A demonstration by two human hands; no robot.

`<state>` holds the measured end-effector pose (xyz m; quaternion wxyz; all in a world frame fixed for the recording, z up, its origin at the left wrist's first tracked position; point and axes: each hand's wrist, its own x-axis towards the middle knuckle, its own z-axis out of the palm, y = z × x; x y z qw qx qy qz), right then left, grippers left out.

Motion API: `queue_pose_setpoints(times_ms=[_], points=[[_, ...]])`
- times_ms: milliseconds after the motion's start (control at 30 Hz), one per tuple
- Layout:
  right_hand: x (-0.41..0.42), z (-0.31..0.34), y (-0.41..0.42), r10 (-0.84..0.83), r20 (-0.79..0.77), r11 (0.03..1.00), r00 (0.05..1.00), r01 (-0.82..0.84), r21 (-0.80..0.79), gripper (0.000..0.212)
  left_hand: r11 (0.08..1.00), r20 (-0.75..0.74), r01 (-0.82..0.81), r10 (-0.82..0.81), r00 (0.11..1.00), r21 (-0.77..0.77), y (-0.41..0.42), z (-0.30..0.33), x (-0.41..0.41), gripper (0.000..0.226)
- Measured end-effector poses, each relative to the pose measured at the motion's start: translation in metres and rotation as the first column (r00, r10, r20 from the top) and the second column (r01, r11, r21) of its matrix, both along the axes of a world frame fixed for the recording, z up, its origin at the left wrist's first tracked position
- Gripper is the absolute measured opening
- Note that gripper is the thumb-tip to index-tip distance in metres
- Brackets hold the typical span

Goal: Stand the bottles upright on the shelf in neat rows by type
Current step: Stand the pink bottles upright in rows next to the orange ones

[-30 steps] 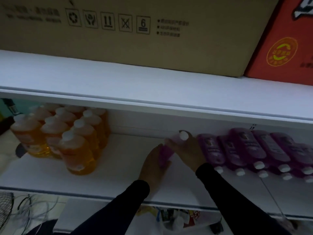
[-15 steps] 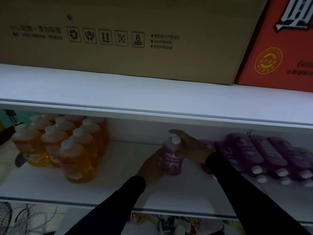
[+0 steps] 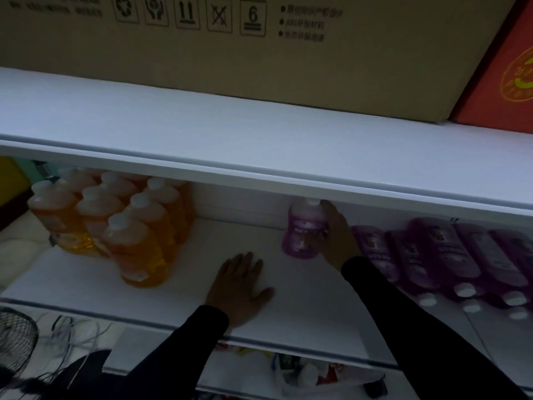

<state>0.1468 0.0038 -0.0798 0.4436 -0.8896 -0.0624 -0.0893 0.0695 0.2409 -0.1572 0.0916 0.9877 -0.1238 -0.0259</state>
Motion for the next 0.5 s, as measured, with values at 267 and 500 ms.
queue_pose_setpoints(times_ms=[267,500], points=[[0.028,-0.01,0.02,-0.103,0.102,0.992,0.989,0.11,-0.067,0.073,1.0,0.029,-0.008,0.009,1.0,-0.021,0.002,-0.002,-0.001,0.085],[0.021,-0.008,0.014,-0.038,0.048,0.996,0.998,0.042,-0.08,0.08,1.0,0.036,-0.016,0.016,0.999,0.006,0.002,-0.004,-0.001,0.083]])
